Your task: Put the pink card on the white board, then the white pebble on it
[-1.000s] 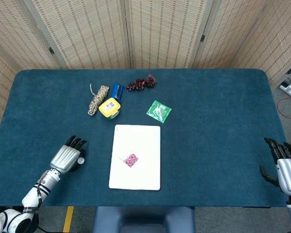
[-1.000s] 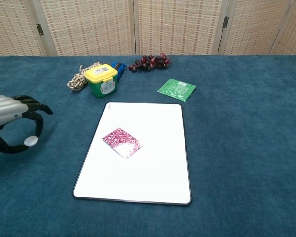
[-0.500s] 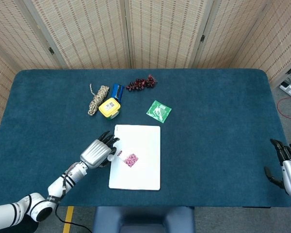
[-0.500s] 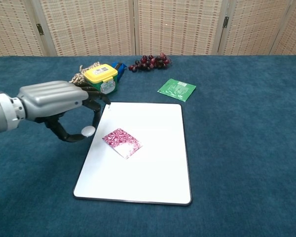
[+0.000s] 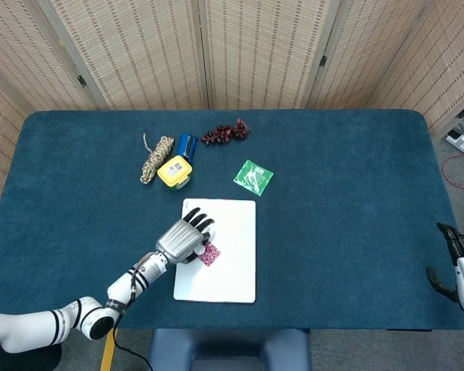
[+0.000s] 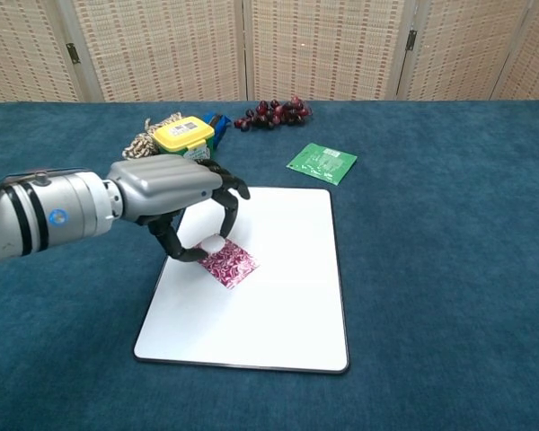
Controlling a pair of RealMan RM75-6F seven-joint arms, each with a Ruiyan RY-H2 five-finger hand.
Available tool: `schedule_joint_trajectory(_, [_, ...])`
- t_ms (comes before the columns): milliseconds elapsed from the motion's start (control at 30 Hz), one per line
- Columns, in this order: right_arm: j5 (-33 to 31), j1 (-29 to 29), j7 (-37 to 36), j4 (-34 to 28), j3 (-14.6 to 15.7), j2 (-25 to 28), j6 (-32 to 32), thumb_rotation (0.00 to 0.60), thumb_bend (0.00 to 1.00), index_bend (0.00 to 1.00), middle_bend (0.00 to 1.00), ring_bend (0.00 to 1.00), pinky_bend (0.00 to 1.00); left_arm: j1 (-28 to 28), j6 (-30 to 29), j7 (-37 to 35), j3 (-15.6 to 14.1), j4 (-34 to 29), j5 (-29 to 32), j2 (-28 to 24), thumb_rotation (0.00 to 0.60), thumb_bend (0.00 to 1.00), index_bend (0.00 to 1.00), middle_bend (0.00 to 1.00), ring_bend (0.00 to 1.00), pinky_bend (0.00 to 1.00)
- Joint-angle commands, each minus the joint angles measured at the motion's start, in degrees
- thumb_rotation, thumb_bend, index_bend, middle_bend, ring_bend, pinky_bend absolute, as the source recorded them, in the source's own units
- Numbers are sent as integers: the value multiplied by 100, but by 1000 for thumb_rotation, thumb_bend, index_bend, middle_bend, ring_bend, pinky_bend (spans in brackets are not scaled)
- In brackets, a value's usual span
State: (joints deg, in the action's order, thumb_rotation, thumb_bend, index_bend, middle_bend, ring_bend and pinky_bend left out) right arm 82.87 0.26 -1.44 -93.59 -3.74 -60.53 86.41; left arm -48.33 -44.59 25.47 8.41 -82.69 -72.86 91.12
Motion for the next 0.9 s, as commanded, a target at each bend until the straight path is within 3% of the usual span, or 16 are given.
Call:
schedule_joint_trajectory(33, [0,-12,-24,21,5,-5,4,600,383,76,155,178,93,-137,109,144,49,153,239,152,600,398,508,165,121,0])
schedule_joint_trajectory(267, [-2,-35,-55,50,3,4,21,600,383,76,155,178,93,-278,117,353,24,207,513,265,600,398,498,165,121,0])
schedule_joint_trajectory(433, [13,-37,-71,63,2,-7,21,600,383,76,155,177,93,-328,47,472,18,143,722,272,600,395,302,165,110,0])
schedule_joint_trajectory(533, [10,-45,-82,70,-3,-5,31,600,383,76,155,177,93,-312,-33,492,-3,40,796,195,600,394,238,165,103,0])
schedule_joint_trajectory(900, [79,-24,-91,83,-10,45,28,600,383,76,155,179,93,540,-1245,-299,-133,-735,494,-756,600,393,219,165,103,0])
